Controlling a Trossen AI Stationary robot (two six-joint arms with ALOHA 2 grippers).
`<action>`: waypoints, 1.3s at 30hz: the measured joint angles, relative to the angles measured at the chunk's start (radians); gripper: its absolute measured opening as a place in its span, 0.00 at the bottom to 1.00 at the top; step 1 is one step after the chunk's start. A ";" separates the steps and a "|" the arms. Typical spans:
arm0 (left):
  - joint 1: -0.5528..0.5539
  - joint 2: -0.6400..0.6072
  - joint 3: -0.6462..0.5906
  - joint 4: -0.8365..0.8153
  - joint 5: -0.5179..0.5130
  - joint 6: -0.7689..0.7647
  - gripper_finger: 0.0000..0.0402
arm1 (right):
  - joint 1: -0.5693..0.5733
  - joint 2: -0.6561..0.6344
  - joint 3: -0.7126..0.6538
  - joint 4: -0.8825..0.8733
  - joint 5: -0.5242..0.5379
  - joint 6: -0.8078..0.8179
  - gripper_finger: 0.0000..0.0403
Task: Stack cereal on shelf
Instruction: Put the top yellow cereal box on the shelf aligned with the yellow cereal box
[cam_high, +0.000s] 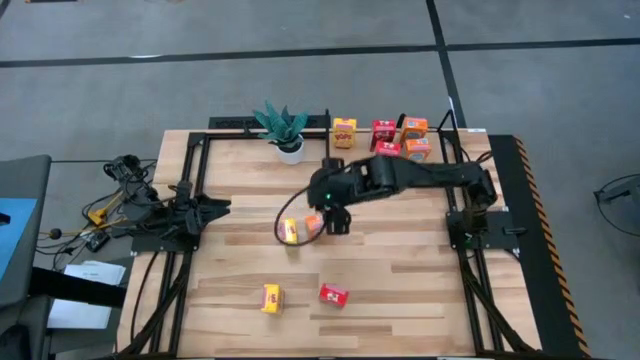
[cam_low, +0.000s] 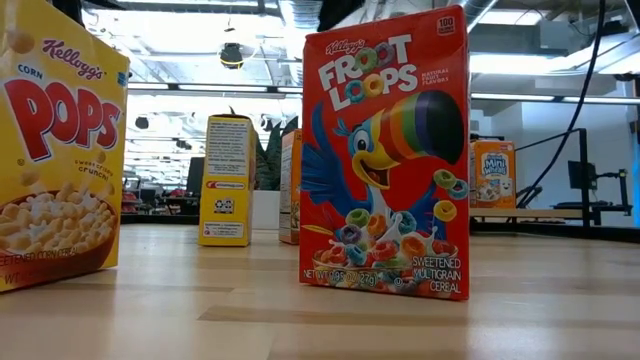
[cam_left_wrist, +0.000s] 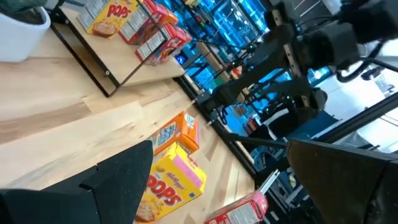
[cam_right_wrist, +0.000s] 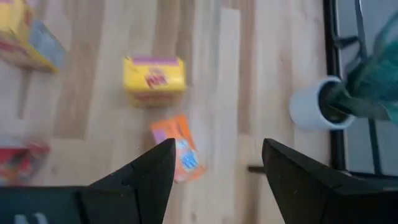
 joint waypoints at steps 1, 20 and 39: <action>0.000 0.000 0.000 -0.007 0.000 0.000 0.89 | -0.009 0.001 0.000 0.008 -0.008 -0.010 0.66; 0.000 0.000 0.000 -0.126 -0.061 -0.137 0.89 | 0.002 0.236 0.001 0.324 -0.152 -0.237 0.66; 0.132 0.654 0.046 0.008 0.164 -0.158 0.89 | -0.005 -0.024 0.001 0.183 -0.122 -0.048 0.66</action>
